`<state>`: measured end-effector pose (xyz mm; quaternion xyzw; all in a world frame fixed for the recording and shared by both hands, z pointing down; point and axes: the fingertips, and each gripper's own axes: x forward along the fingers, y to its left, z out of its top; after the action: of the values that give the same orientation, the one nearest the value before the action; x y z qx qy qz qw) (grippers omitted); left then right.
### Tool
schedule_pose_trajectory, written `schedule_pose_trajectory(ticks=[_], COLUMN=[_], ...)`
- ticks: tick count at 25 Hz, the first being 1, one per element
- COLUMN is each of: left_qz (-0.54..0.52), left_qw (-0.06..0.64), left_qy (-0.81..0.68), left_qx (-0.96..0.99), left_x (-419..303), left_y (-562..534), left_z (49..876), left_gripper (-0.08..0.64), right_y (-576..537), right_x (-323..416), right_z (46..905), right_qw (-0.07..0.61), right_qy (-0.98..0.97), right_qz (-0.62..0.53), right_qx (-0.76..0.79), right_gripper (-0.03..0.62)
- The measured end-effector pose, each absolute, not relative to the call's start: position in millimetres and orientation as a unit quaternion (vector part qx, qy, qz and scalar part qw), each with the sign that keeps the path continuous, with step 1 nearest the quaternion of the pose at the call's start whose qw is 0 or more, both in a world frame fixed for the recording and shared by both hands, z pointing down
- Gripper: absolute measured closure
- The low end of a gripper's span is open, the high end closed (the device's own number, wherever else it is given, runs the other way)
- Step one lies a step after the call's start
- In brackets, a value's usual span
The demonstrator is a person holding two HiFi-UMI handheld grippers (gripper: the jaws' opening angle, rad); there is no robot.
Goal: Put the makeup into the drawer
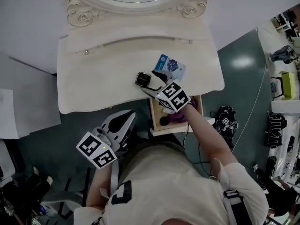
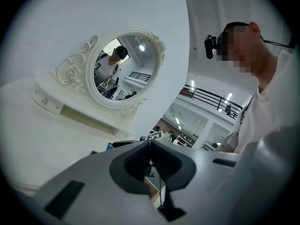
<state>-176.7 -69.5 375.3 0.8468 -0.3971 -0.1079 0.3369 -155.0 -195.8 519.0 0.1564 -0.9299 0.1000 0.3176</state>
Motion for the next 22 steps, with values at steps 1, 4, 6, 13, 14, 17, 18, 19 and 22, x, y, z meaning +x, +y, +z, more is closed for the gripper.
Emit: schedule_pose_trajectory(ticks=[1, 4, 6, 13, 14, 17, 18, 19, 22], left_qz=[-0.109, -0.109, -0.107, -0.095, -0.094, -0.092, -0.092, -0.091, -0.089], left_qw=[0.337, 0.337, 0.338, 0.342, 0.342, 0.342, 0.343, 0.343, 0.343], left_qy=[-0.4, -0.408, -0.41, -0.412, -0.414, -0.416, -0.416, -0.416, -0.414], left_qx=[0.845, 0.842, 0.84, 0.839, 0.839, 0.837, 0.837, 0.837, 0.838], left_x=[-178.7, -184.2, -186.8, -194.6, -195.9, -198.2, -198.3, -198.2, -196.6], left_y=[-69.7, -70.1, -70.2, -65.1, -65.0, -67.3, -67.7, -67.2, -63.3], left_z=[375.8, 378.1, 379.5, 376.4, 376.3, 379.7, 380.8, 381.2, 379.2], left_gripper=[0.502, 0.502, 0.502, 0.502, 0.502, 0.502, 0.502, 0.502, 0.502], right_y=[-196.8, -200.2, -202.9, -199.6, -199.3, -201.5, -202.2, -201.8, -197.6], right_x=[-159.9, -168.9, -170.0, -169.7, -170.2, -170.4, -170.2, -170.2, -168.9], right_z=[525.9, 549.3, 567.3, 606.8, 608.4, 611.8, 612.4, 612.5, 611.3], right_qw=[0.331, 0.369, 0.396, 0.45, 0.452, 0.448, 0.444, 0.441, 0.441], right_qy=[-0.928, -0.918, -0.909, -0.886, -0.885, -0.887, -0.889, -0.89, -0.889], right_qz=[0.09, 0.074, 0.068, 0.062, 0.061, 0.069, 0.071, 0.073, 0.079], right_qx=[0.147, 0.123, 0.112, 0.09, 0.09, 0.087, 0.087, 0.089, 0.098], right_gripper=[0.279, 0.269, 0.267, 0.265, 0.265, 0.267, 0.267, 0.267, 0.268])
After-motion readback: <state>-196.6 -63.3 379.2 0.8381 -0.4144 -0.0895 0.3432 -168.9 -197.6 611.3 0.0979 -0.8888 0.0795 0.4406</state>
